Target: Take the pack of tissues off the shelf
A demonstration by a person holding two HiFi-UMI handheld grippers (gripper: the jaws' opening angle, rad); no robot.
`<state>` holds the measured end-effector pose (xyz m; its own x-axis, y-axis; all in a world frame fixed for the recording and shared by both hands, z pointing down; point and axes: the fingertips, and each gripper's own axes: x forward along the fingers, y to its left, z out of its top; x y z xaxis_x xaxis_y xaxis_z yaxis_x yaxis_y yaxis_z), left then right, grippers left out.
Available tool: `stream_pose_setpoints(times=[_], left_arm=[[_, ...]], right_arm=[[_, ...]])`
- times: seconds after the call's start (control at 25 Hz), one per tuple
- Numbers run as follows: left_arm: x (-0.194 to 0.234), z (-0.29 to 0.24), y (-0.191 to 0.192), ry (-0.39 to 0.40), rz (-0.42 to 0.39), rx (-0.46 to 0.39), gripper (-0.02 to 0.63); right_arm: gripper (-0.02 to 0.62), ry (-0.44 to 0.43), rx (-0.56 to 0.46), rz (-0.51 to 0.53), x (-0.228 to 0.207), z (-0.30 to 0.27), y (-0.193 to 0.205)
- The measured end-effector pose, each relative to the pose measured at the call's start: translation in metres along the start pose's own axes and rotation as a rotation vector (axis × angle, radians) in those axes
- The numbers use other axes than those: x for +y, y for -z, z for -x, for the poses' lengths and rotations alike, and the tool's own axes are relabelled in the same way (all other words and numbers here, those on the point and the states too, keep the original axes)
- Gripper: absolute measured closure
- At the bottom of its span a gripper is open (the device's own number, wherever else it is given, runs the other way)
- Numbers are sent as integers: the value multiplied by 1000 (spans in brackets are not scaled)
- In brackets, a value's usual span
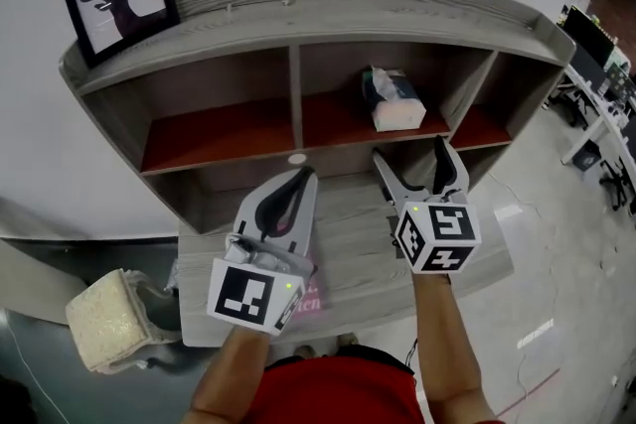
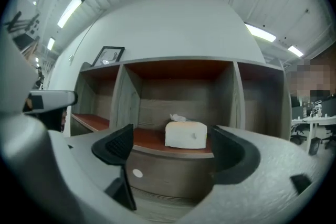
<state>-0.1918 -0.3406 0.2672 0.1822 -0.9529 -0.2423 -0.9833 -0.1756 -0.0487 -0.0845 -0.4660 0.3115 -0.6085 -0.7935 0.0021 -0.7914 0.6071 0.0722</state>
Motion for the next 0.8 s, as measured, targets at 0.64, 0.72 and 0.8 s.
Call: stream_pose_setpoints(times=[0.64,0.72,0.8], left_arm=[[15,-34,40,-15,0,99,597],[15,-34,42,-13,2,105,597],[15,-33,42,-10,5,106,597]], right_arm=[[123,32,173,12,-34,-105,33],[137,36,188,16,-34,-107,34],[150,38,194,17,-35,-107,35]])
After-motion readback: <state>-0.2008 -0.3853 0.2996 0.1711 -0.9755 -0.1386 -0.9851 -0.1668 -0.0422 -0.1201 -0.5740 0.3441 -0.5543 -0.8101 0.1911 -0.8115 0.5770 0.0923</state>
